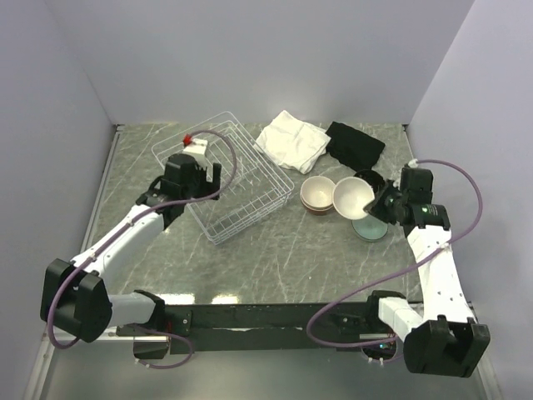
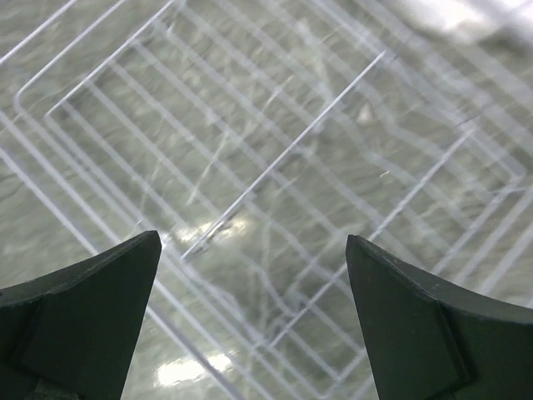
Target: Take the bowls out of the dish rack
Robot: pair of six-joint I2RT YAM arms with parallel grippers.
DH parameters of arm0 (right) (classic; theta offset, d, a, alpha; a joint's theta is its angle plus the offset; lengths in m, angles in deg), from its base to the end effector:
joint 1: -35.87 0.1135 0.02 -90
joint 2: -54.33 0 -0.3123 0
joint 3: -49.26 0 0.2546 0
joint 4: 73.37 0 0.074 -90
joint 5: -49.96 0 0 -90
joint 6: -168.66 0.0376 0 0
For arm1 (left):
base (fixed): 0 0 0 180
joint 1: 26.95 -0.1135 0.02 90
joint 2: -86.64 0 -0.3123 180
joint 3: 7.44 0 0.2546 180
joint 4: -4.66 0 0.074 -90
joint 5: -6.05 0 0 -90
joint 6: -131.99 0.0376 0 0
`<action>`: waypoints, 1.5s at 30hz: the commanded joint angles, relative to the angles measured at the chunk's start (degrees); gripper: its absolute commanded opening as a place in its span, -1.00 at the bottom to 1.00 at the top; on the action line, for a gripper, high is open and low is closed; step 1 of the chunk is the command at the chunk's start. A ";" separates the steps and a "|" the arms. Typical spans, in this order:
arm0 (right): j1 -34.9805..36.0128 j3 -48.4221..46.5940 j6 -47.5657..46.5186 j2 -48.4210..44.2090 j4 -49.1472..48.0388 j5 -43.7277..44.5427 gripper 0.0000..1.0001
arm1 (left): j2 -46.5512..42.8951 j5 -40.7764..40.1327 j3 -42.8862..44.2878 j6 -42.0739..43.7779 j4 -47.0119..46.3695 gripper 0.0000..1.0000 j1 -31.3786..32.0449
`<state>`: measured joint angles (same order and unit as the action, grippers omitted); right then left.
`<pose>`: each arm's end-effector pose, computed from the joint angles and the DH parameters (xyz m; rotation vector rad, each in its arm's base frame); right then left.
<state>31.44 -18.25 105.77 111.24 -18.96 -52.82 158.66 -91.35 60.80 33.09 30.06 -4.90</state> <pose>0.1797 -0.0056 0.3454 0.5316 2.2962 0.4559 0.2565 -0.0987 0.3395 0.1597 2.0752 -0.1961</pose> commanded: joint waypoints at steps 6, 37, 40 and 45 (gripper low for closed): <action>-9.19 3.78 0.66 2.15 3.79 7.51 -1.00 | -3.65 -16.50 -3.89 8.29 -3.95 0.99 7.31; -18.60 9.51 3.65 7.98 -2.90 5.13 0.42 | -11.12 -19.67 -6.45 10.31 -4.56 0.99 11.44; -18.69 9.07 4.61 3.15 -1.58 6.18 0.62 | -11.56 -19.41 -6.45 10.14 -4.56 0.99 12.93; -17.73 5.82 4.71 -3.02 2.29 8.12 0.90 | -12.79 -18.27 -5.75 6.81 -3.43 0.99 14.78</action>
<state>13.10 -8.44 109.94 112.70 -19.86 -47.37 148.06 -110.74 54.31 43.03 27.56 8.69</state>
